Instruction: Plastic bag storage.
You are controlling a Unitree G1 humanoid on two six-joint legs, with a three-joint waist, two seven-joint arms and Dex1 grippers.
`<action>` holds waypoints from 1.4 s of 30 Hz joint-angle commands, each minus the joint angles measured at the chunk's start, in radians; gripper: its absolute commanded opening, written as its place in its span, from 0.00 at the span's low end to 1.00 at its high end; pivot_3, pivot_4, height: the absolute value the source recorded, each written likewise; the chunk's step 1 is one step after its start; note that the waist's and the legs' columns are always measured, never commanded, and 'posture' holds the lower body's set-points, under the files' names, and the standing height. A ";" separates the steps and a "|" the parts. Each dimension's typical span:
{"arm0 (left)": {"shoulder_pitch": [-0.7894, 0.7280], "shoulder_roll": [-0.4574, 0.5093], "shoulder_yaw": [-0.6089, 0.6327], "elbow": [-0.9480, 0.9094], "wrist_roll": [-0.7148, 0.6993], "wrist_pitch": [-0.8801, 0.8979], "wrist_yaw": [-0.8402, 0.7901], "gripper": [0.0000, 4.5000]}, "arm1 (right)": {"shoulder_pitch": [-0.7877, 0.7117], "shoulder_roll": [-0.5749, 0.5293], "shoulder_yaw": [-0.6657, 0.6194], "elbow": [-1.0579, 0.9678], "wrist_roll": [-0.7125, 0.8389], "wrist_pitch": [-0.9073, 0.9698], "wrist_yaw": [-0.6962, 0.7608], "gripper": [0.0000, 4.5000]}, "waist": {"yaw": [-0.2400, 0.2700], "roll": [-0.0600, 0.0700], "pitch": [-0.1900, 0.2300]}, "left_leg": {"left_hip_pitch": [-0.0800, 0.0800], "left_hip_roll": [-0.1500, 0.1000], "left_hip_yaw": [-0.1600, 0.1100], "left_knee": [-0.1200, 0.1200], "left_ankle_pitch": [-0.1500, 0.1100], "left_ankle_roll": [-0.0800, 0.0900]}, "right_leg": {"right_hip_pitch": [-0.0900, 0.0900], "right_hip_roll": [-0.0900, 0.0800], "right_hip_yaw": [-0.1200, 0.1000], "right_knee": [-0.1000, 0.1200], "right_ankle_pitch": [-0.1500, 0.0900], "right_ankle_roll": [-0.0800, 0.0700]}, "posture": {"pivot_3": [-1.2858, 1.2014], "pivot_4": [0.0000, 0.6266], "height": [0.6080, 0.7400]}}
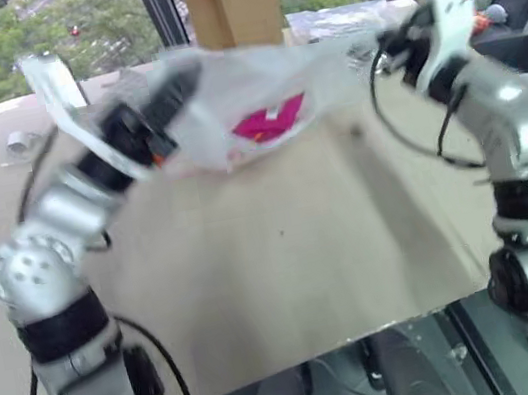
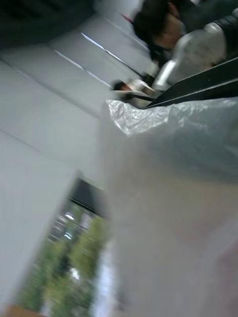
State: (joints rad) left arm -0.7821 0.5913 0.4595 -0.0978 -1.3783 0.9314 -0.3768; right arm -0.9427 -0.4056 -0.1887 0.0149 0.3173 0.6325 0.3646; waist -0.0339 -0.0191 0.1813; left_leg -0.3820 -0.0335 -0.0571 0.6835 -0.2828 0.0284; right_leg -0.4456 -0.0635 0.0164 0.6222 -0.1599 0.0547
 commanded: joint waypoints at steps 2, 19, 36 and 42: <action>-0.213 0.033 0.003 0.200 0.028 -0.037 -0.012 0.01 | -0.151 -0.061 -0.089 -0.016 0.061 0.021 -0.014 0.00 | -0.002 0.000 0.000 | -0.001 0.000 0.001 -0.002 0.002 -0.004 | -0.001 0.000 0.000 -0.001 0.000 0.000 | 0.52 0.24 1.00; -0.117 -0.064 -0.145 0.048 0.177 0.012 -0.191 0.01 | 0.386 -0.176 -0.411 -0.788 0.377 0.447 -0.115 0.00 | 0.001 0.001 -0.001 | -0.005 0.003 0.001 -0.015 0.002 -0.003 | -0.005 -0.003 0.000 -0.012 0.000 0.001 | 0.52 0.24 1.00; 0.475 -0.054 -0.548 -0.133 0.845 -0.412 -0.308 0.01 | 1.044 -0.018 0.195 -0.619 0.008 0.024 -0.074 0.00 | 0.001 0.001 -0.003 | 0.018 0.007 0.010 -0.005 -0.002 0.005 | 0.016 0.002 0.006 -0.013 -0.002 0.001 | 0.52 0.24 1.00; 0.291 -0.108 -0.509 0.104 0.959 -0.545 -0.300 0.01 | 0.799 -0.013 0.151 -0.285 -0.102 -0.145 -0.099 0.00 | 0.002 0.001 -0.002 | 0.016 0.006 0.010 -0.001 -0.001 0.006 | 0.018 0.009 0.007 -0.012 0.001 0.002 | 0.52 0.24 1.00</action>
State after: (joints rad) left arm -0.4668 0.4801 -0.0958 -0.0077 -0.4330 0.4409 -0.6660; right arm -0.1249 -0.3982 0.0129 -0.2953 0.2359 0.5491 0.2634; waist -0.0315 -0.0185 0.1789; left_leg -0.3668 -0.0267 -0.0476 0.6817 -0.2842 0.0341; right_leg -0.4293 -0.0543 0.0233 0.6100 -0.1577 0.0587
